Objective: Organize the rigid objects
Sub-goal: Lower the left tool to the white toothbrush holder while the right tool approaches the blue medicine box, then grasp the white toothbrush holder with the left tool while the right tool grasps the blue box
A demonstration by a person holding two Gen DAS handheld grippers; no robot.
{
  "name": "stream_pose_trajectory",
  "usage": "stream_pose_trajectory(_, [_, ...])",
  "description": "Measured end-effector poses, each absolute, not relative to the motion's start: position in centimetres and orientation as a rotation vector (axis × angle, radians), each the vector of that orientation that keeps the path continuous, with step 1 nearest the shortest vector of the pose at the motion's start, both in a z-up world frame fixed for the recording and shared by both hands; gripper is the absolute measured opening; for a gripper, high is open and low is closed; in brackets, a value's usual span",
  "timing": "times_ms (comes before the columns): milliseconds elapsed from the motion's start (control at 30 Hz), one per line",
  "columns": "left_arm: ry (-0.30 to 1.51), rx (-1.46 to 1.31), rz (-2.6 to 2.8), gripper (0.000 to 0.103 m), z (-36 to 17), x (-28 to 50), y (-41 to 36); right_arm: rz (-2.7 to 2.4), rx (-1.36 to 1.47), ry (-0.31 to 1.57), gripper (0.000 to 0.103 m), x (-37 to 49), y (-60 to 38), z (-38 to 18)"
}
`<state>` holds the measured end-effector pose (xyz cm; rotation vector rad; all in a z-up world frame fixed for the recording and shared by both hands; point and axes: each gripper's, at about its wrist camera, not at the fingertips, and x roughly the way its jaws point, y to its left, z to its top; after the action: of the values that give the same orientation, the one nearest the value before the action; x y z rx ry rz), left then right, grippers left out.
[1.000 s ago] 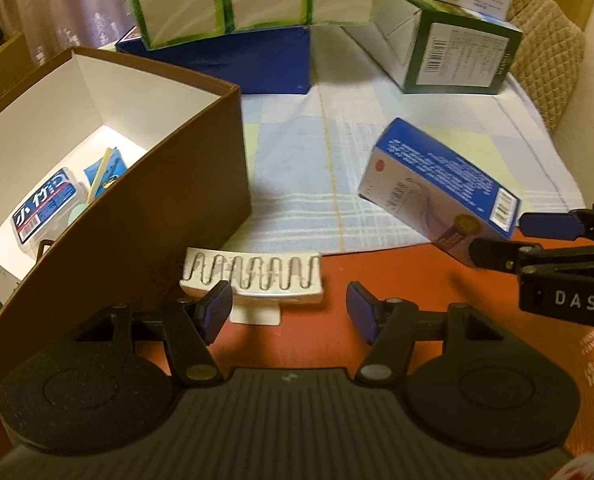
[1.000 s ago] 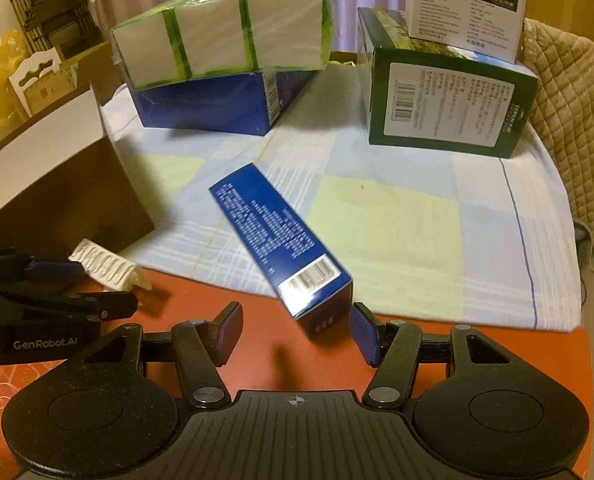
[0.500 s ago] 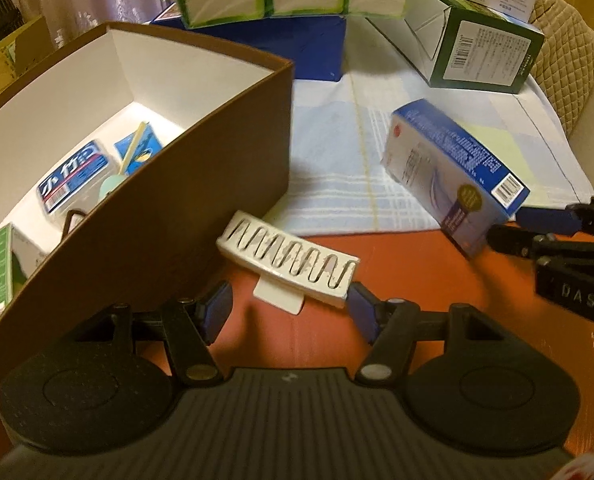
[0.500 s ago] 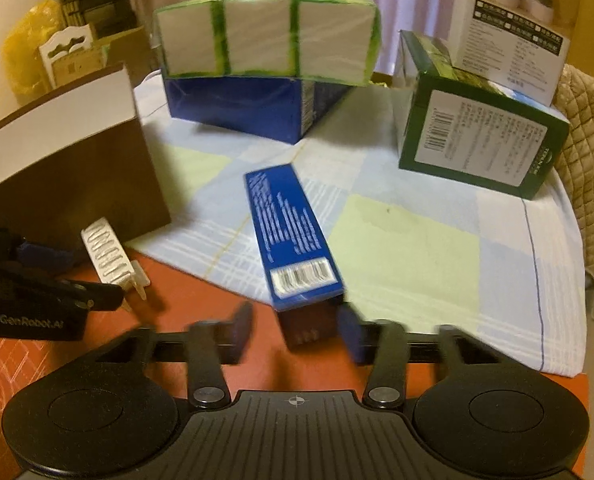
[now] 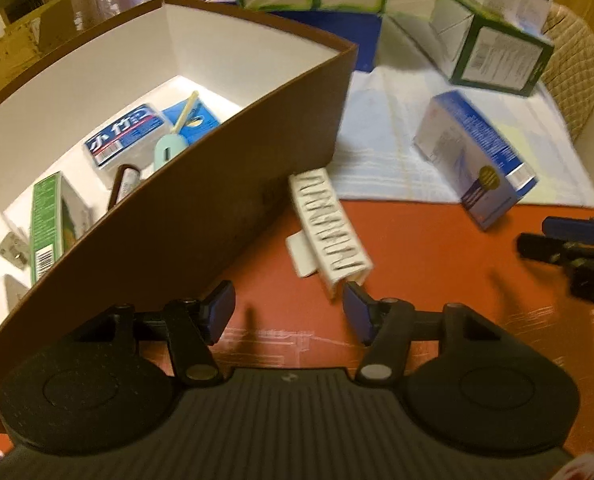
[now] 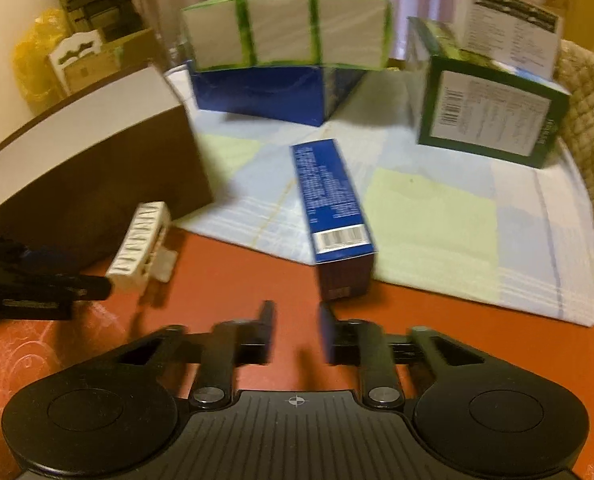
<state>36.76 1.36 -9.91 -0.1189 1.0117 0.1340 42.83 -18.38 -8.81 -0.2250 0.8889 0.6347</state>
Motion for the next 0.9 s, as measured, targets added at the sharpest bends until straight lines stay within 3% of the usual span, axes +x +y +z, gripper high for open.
stream_pose_trajectory(33, [1.0,-0.124,0.124,0.056,-9.6,36.8,1.2,0.628,-0.221,0.877,0.064,43.0,-18.5,-8.7])
stream_pose_trajectory(67, [0.986,-0.128,0.112,0.057,-9.3,36.9,0.9,0.619,-0.216,0.858,0.07,43.1,-18.7,-8.6])
stream_pose_trajectory(133, [0.968,-0.135,0.094,0.061,-9.0,37.3,0.4,0.625,-0.206,0.823,0.072,43.5,-18.8,-8.2])
stream_pose_trajectory(367, [0.96,-0.109,0.095,0.06,-9.6,39.5,-0.8,0.617,-0.23,0.798,0.072,45.1,-17.8,-8.9])
stream_pose_trajectory(567, [0.985,-0.08,0.117,0.053,-10.7,40.4,-0.7,0.597,-0.262,0.794,0.059,45.8,-16.9,-9.8])
stream_pose_trajectory(667, [1.0,-0.077,0.122,0.048,-11.1,40.5,-0.5,0.592,-0.275,0.801,0.046,45.9,-16.7,-10.1])
stream_pose_trajectory(700, [1.004,-0.073,0.119,0.042,-11.2,40.5,-0.5,0.59,-0.277,0.807,0.038,45.9,-16.7,-10.2])
stream_pose_trajectory(833, [1.004,-0.06,0.108,0.025,-11.3,40.3,-0.3,0.597,-0.278,0.816,0.036,45.3,-17.0,-10.2])
stream_pose_trajectory(900, [1.001,-0.05,0.102,0.023,-11.2,40.0,-0.3,0.603,-0.28,0.818,0.036,44.7,-17.0,-10.1])
